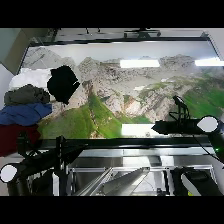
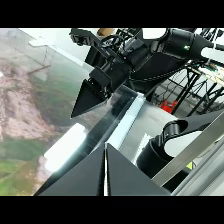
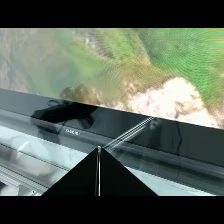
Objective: Fold the shirts.
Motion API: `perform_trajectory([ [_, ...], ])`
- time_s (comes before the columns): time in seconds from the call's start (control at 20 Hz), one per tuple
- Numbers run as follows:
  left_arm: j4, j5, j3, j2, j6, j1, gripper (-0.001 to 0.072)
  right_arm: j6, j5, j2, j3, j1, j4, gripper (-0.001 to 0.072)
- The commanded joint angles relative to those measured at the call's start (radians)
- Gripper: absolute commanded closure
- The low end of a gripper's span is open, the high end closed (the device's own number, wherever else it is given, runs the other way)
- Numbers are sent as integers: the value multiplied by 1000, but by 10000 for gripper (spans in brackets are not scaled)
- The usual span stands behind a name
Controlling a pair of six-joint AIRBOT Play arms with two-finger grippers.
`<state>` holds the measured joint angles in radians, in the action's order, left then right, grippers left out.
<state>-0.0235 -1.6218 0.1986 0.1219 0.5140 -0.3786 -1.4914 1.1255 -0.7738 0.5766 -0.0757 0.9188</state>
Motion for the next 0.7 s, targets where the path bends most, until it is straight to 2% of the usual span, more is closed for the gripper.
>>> perform_trajectory([
  [0.0,2,0,0,-1,0,0,695,0,0,0,0,-1,0,696],
  [0.65,1,19,0,0,0,37,695,-1,-1,0,0,-1,0,696],
])
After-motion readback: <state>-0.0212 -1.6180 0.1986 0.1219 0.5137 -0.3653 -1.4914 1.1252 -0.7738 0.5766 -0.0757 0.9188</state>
